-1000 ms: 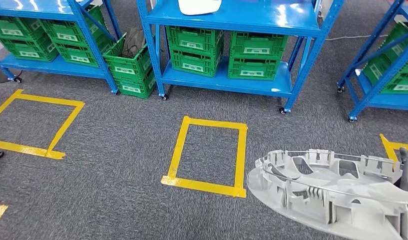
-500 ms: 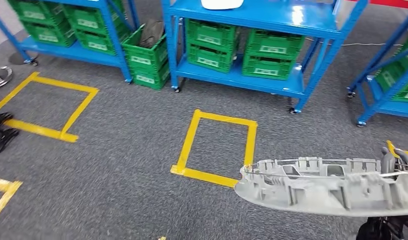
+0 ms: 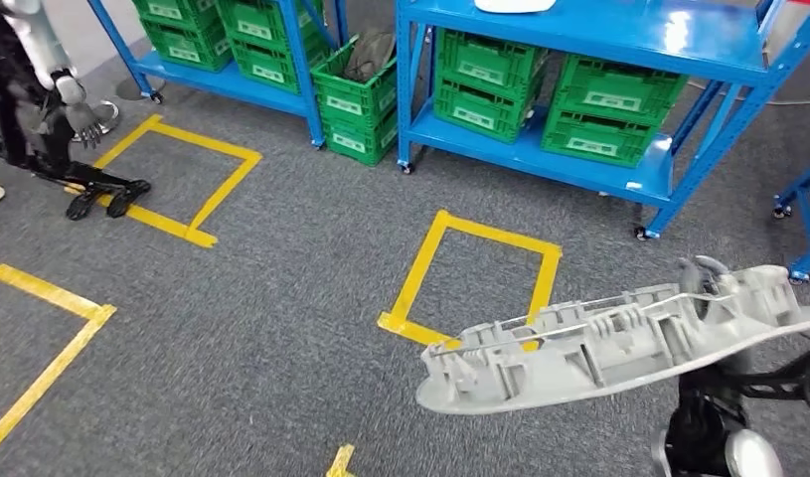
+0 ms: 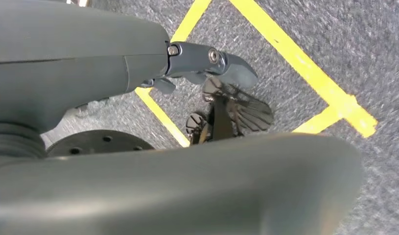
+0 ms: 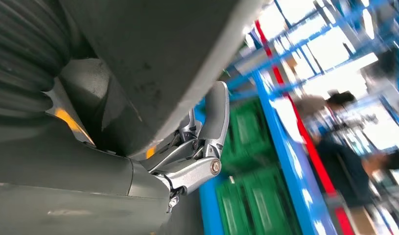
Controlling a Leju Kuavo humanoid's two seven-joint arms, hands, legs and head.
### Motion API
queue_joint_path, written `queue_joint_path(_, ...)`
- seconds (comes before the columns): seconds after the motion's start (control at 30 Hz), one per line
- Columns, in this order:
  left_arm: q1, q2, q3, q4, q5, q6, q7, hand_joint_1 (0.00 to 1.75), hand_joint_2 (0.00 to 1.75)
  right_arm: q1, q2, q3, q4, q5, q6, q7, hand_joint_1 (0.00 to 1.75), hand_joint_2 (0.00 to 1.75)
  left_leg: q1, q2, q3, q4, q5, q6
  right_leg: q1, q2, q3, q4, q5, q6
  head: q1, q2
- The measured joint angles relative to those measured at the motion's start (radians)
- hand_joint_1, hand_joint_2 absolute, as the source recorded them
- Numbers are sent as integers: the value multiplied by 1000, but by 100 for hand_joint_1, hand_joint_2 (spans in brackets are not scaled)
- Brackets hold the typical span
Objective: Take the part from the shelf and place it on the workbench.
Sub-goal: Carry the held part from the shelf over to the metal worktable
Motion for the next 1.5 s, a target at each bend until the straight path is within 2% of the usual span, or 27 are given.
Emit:
queue_joint_path(0.07, 0, 3, 5, 0, 14, 0, 4, 0, 0, -34, 8, 40, 45, -11, 16, -3, 175, 175, 10, 17, -57, 113, -40, -11, 0, -24, -7, 0, 3, 0, -7, 0)
queue_joint_path(0.1, 1, 4, 8, 0, 21, 0, 4, 0, 0, -52, 13, 62, 70, -19, 25, -9, 175, 175, 14, 20, -64, 130, -38, -16, 0, -34, -11, 1, 6, 2, -10, 0)
queue_joint_path(0.13, 2, 5, 12, 0, 27, -1, 2, 0, 0, -68, 19, 85, 96, -27, 34, -18, 175, 175, 18, 24, -48, 106, -20, -19, -1, -44, -13, 1, 7, 4, -14, 0)
queue_joint_path(0.2, 1, 9, 19, 0, 32, -3, -3, 0, 0, -96, 34, 126, 142, -37, 50, -40, 175, 175, 21, 56, 31, -29, 31, -22, -1, -64, -15, 4, 9, 10, -25, 0)
queue_joint_path(0.27, -3, 13, 23, 0, 30, -2, -12, 0, 0, -123, 47, 162, 182, -41, 62, -64, 175, 175, 17, 83, 94, -133, 56, -14, 2, -82, -18, 11, 7, 22, -33, 0)
queue_joint_path(0.3, -4, 15, 24, 0, 27, 0, -20, 0, 0, -136, 53, 178, 200, -38, 65, -78, 175, 175, 14, 85, 102, -149, 56, -7, 4, -91, -18, 12, 7, 28, -33, 0)
queue_joint_path(0.37, -1, 18, 25, 0, 21, 6, -39, 0, 0, -154, 66, 209, 231, -23, 65, -107, 175, 175, 12, 63, 100, -149, 64, 9, 2, -105, -20, 14, 7, 42, -28, 0)
queue_joint_path(0.4, 1, 20, 26, 0, 18, 9, -47, 0, 0, -159, 71, 223, 244, -17, 63, -120, 175, 175, 13, 53, 99, -152, 68, 16, 0, -99, -25, 22, 0, 48, -26, 0)
queue_joint_path(0.47, 2, 22, 27, 0, 17, 20, -53, 0, 0, -166, 79, 246, 265, -19, 63, -144, 175, 175, 16, 32, 97, -155, 76, 28, -3, -57, -58, 93, -44, 56, -17, 0)
queue_joint_path(0.53, 0, 22, 30, 0, 19, 35, -48, 0, 0, -171, 86, 262, 290, -34, 65, -166, 175, 175, 13, 10, 92, -154, 80, 34, -3, -18, -118, 228, -106, 55, -6, 0)
queue_joint_path(0.57, 0, 22, 33, 0, 20, 41, -45, 0, 0, -171, 88, 269, 303, -42, 67, -173, 175, 175, 11, -3, 90, -152, 80, 35, -1, -11, -143, 284, -122, 53, -2, 0)
queue_joint_path(0.6, 1, 22, 35, 0, 21, 45, -42, 0, 0, -172, 91, 275, 315, -46, 68, -177, 175, 175, 9, -15, 88, -149, 81, 36, 0, -8, -155, 308, -120, 50, 2, 0)
queue_joint_path(0.63, 2, 22, 37, 0, 22, 47, -41, 0, 0, -172, 94, 280, 325, -48, 69, -180, 175, 175, 7, -29, 86, -146, 81, 36, 2, -5, -150, 291, -99, 44, 6, 0)
queue_joint_path(0.73, 2, 20, 41, 0, 23, 52, -35, 0, 0, -181, 100, 293, 346, -51, 71, -185, 175, 175, 3, -64, 82, -139, 82, 34, 8, 33, -69, 106, -10, 19, 16, 0)
queue_joint_path(0.8, 2, 19, 43, 0, 31, 58, -32, 0, 0, -189, 102, 298, 354, -58, 69, -193, 175, 175, 7, -81, 71, -136, 86, 26, 11, 55, -37, 41, 0, 11, 19, 0)
queue_joint_path(0.87, 5, 20, 48, 0, 45, 59, -33, 0, 0, -191, 103, 300, 357, -71, 58, -201, 175, 175, 12, -95, 61, -137, 93, 13, 12, 45, -29, 29, 3, 8, 21, 0)
queue_joint_path(0.9, 9, 20, 51, 0, 52, 58, -34, 0, 0, -190, 102, 299, 357, -77, 50, -204, 175, 175, 12, -88, 56, -133, 92, 8, 11, 36, -25, 21, 7, 5, 21, 0)
queue_joint_path(0.97, 13, 20, 56, 0, 54, 55, -34, 0, 0, -178, 97, 290, 350, -89, 35, -206, 175, 175, 10, -42, 28, -81, 60, 2, 6, 16, -15, 4, 15, -2, 14, 0)
queue_joint_path(1.03, 14, 19, 59, 0, 46, 53, -29, 0, 0, -148, 88, 269, 338, -97, 26, -209, 175, 175, 14, 6, -29, 39, 1, -5, 7, -6, -12, -1, 15, -5, 4, 0)
queue_joint_path(1.1, 15, 18, 61, 0, 32, 51, -25, 0, 0, -97, 78, 237, 321, -99, 24, -211, 175, 175, 23, 20, -70, 129, -27, -13, 7, -29, -13, 0, 14, -3, -4, 0)
queue_joint_path(1.13, 17, 17, 62, 0, 22, 49, -24, 0, 0, -67, 72, 217, 310, -100, 24, -214, 175, 175, 28, 25, -65, 125, -18, -17, 7, -40, -13, 1, 12, -1, -9, 0)
queue_joint_path(1.17, 18, 17, 62, 0, 9, 47, -26, 0, 0, -36, 65, 194, 296, -102, 24, -216, 175, 175, 32, 32, -37, 79, 6, -20, 6, -51, -13, 3, 10, 3, -14, 0)
queue_joint_path(1.23, 19, 14, 61, 0, -20, 40, -45, 0, 0, 27, 50, 139, 260, -106, 25, -220, 175, 175, 34, 61, 45, -55, 46, -22, 5, -71, -13, 13, 3, 16, -24, 0)
queue_joint_path(1.3, 17, 11, 60, -1, -43, 31, -71, 0, 0, 82, 36, 80, 221, -106, 30, -216, 175, 175, 29, 75, 89, -123, 53, -12, 6, -87, -14, 22, -4, 33, -25, 0)
queue_joint_path(1.37, 18, 10, 58, -1, -53, 26, -86, 0, 0, 121, 27, 26, 188, -101, 34, -208, 175, 175, 23, 62, 88, -123, 52, 5, 3, -98, -12, 24, -5, 47, -20, 0)
queue_joint_path(1.43, 19, 10, 55, -1, -58, 23, -95, 0, 0, 151, 22, -17, 157, -92, 33, -199, 175, 175, 22, 47, 88, -125, 55, 19, -4, -81, -22, 43, -21, 60, -15, 0)
queue_joint_path(1.5, 16, 9, 53, -1, -66, 19, -95, 0, 0, 176, 16, -54, 125, -78, 27, -187, 175, 175, 22, 31, 87, -127, 60, 31, -6, -37, -63, 130, -75, 66, -5, 0)
